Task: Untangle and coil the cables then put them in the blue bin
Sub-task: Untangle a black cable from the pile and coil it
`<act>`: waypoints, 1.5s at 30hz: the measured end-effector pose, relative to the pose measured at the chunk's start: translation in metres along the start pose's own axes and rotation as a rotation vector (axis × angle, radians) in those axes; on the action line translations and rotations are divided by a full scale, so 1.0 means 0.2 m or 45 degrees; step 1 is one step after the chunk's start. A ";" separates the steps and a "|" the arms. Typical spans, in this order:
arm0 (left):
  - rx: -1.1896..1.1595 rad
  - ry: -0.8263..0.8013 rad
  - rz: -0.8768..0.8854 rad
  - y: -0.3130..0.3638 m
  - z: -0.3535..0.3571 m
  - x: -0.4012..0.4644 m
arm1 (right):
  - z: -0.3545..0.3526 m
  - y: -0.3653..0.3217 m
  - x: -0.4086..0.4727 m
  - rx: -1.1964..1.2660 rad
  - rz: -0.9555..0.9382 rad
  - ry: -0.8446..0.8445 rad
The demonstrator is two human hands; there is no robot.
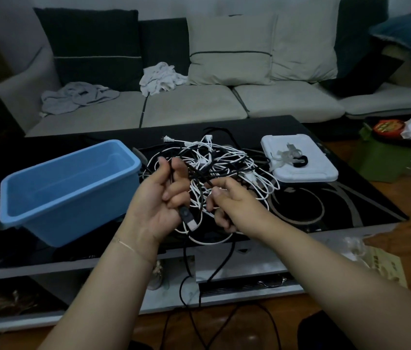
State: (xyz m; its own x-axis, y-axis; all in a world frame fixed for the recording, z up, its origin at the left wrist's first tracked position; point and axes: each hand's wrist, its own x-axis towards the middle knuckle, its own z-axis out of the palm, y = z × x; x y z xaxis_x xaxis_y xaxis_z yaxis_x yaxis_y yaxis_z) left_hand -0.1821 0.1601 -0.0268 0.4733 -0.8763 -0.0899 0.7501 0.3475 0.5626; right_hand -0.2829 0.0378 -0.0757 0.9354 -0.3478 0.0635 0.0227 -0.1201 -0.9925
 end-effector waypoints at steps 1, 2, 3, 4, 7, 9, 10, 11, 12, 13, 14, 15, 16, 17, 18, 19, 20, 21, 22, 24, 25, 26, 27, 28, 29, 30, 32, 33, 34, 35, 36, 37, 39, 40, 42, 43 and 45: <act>0.015 0.009 0.046 0.00 0.00 0.00 | 0.01 0.00 0.00 -0.035 -0.012 -0.015; 0.034 0.010 0.087 0.00 0.01 0.00 | 0.03 0.00 -0.01 -0.095 -0.022 -0.040; 0.055 0.001 0.123 -0.01 0.01 0.00 | 0.04 0.00 -0.01 -0.166 -0.022 -0.078; 0.071 -0.011 0.155 -0.02 0.01 0.00 | 0.05 0.00 -0.02 -0.235 -0.003 -0.138; 0.182 -0.040 0.247 -0.03 -0.01 0.01 | 0.05 -0.01 -0.05 -0.416 0.116 -0.333; 0.371 -0.009 0.360 -0.03 -0.02 0.02 | 0.04 -0.02 -0.05 -0.515 0.152 -0.367; 0.465 0.020 0.429 -0.03 -0.03 0.02 | 0.04 -0.03 -0.06 -0.515 0.166 -0.359; 0.531 0.053 0.496 -0.03 -0.03 0.03 | 0.05 -0.03 -0.06 -0.473 0.187 -0.335; 0.560 0.085 0.555 -0.03 -0.04 0.03 | 0.06 -0.02 -0.06 -0.391 0.218 -0.304; 0.559 0.113 0.608 -0.02 -0.04 0.04 | 0.07 -0.02 -0.06 -0.290 0.247 -0.263; 0.555 0.138 0.661 -0.01 -0.05 0.04 | 0.08 -0.02 -0.06 -0.199 0.266 -0.212; 0.571 0.170 0.717 0.01 -0.06 0.04 | 0.08 -0.02 -0.06 -0.152 0.268 -0.161; 0.615 0.208 0.770 0.02 -0.06 0.05 | 0.08 -0.02 -0.06 -0.178 0.253 -0.119; 0.685 0.245 0.812 0.02 -0.06 0.05 | 0.07 -0.03 -0.06 -0.285 0.212 -0.096; 0.776 0.267 0.840 0.02 -0.07 0.05 | 0.06 -0.03 -0.06 -0.465 0.145 -0.090; 0.897 0.266 0.850 0.02 -0.07 0.04 | 0.04 -0.04 -0.07 -0.691 0.066 -0.094; 1.058 0.246 0.843 0.01 -0.07 0.04 | 0.03 -0.04 -0.08 -0.936 -0.010 -0.103; 1.243 0.210 0.812 0.00 -0.08 0.04 | 0.02 -0.04 -0.09 -1.159 -0.077 -0.101; 1.427 0.162 0.761 -0.02 -0.08 0.03 | 0.01 -0.05 -0.10 -1.318 -0.141 -0.085; 1.728 0.055 0.631 -0.03 -0.09 0.02 | -0.01 -0.07 -0.11 -1.465 -0.272 -0.037; 1.859 0.016 0.575 -0.03 -0.09 0.01 | -0.02 -0.09 -0.12 -1.480 -0.315 -0.013; 1.972 -0.009 0.531 -0.03 -0.08 0.00 | -0.03 -0.11 -0.12 -1.461 -0.342 0.009; 2.046 -0.031 0.477 -0.03 -0.08 0.00 | -0.04 -0.12 -0.12 -1.423 -0.368 0.031; 2.070 -0.067 0.413 -0.04 -0.07 -0.01 | -0.05 -0.14 -0.13 -1.382 -0.399 0.060; 2.053 -0.119 0.350 -0.05 -0.06 -0.02 | -0.06 -0.14 -0.13 -1.352 -0.440 0.096; 1.999 -0.169 0.301 -0.07 -0.05 -0.02 | -0.06 -0.14 -0.13 -1.336 -0.472 0.136; 1.838 -0.208 0.237 -0.09 -0.03 -0.03 | -0.08 -0.14 -0.12 -1.339 -0.481 0.234; 1.771 -0.211 0.210 -0.09 -0.02 -0.03 | -0.09 -0.14 -0.12 -1.332 -0.459 0.286; 1.732 -0.216 0.185 -0.10 -0.02 -0.03 | -0.10 -0.14 -0.11 -1.311 -0.429 0.329; 1.709 -0.228 0.156 -0.10 -0.01 -0.03 | -0.10 -0.14 -0.11 -1.269 -0.398 0.361; 1.669 -0.238 0.125 -0.11 -0.01 -0.02 | -0.11 -0.14 -0.10 -1.173 -0.359 0.369; 1.594 -0.241 0.094 -0.12 -0.01 -0.02 | -0.11 -0.14 -0.09 -1.026 -0.322 0.353; 1.414 -0.246 0.051 -0.14 -0.01 -0.01 | -0.12 -0.13 -0.08 -0.672 -0.289 0.246; 1.350 -0.258 0.032 -0.14 -0.01 -0.01 | -0.13 -0.13 -0.07 -0.558 -0.302 0.187; 1.273 -0.300 -0.016 -0.14 -0.02 -0.01 | -0.15 -0.12 -0.06 -0.553 -0.327 0.126; 1.221 -0.319 -0.047 -0.14 -0.03 -0.01 | -0.15 -0.11 -0.05 -0.609 -0.318 0.125; 1.037 -0.330 -0.113 -0.16 -0.04 -0.01 | -0.15 -0.09 -0.05 -0.701 -0.306 0.159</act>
State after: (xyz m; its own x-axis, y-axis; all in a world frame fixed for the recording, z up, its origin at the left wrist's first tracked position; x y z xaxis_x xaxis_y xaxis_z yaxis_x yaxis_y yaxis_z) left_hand -0.2029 0.1528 -0.0508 0.2339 -0.9719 -0.0263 0.1672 0.0135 0.9858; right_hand -0.3045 0.0150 -0.0551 0.8777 -0.3536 0.3233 0.0110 -0.6596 -0.7515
